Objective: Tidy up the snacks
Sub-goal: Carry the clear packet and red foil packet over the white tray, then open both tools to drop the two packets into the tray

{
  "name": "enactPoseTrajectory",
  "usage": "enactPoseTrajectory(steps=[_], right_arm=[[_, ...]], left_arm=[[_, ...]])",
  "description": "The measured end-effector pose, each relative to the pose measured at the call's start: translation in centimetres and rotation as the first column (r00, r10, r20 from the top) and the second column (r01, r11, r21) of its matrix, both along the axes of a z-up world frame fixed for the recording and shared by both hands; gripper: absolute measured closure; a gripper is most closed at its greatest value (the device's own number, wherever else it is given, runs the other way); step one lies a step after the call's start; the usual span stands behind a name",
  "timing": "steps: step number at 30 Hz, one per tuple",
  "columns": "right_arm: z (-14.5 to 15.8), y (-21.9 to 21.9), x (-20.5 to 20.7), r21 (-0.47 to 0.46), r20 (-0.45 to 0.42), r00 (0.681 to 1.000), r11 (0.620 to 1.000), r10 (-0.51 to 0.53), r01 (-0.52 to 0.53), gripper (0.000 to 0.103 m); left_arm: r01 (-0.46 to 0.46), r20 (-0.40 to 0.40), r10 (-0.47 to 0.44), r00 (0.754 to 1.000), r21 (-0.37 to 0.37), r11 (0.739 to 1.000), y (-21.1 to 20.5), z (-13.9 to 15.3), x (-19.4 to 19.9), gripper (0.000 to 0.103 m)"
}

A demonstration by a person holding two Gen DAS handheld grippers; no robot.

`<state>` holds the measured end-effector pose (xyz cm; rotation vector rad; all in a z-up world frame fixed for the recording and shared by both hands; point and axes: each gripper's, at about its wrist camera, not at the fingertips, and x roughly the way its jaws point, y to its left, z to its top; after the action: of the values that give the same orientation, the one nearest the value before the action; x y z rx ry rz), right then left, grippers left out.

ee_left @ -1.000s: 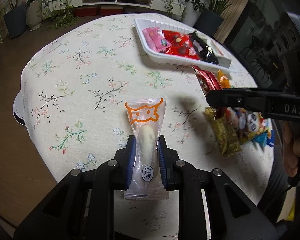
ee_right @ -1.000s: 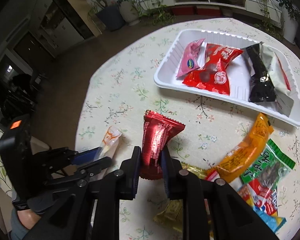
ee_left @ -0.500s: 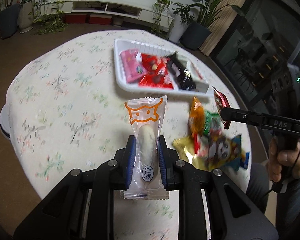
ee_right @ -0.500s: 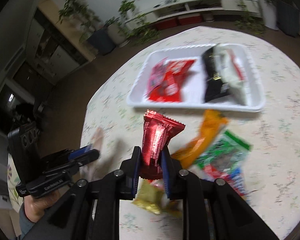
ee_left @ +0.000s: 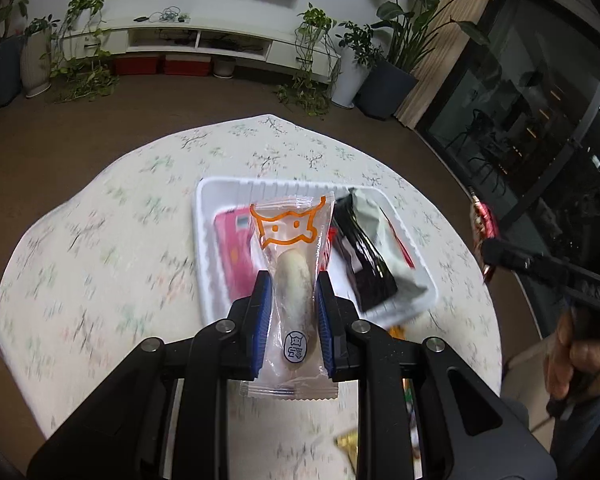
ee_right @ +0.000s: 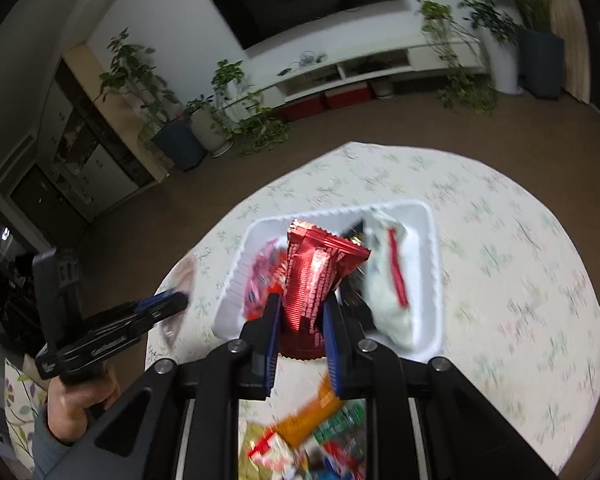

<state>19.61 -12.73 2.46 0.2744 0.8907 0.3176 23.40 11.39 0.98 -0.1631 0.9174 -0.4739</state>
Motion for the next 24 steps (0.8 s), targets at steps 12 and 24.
enactPoseTrajectory(steps=[12, 24], right_arm=[[-7.3, 4.4, 5.3, -0.145, -0.140, 0.988, 0.986, 0.059, -0.079, 0.081], [-10.4, 5.2, 6.1, -0.200, -0.187, 0.980, 0.975, 0.061, -0.098, 0.080]], left_arm=[[-0.001, -0.072, 0.006, 0.997, 0.067, 0.998, -2.7, -5.6, 4.9, 0.083], [0.009, -0.095, -0.001, 0.996, 0.091, 0.996, -3.1, -8.0, 4.6, 0.081]])
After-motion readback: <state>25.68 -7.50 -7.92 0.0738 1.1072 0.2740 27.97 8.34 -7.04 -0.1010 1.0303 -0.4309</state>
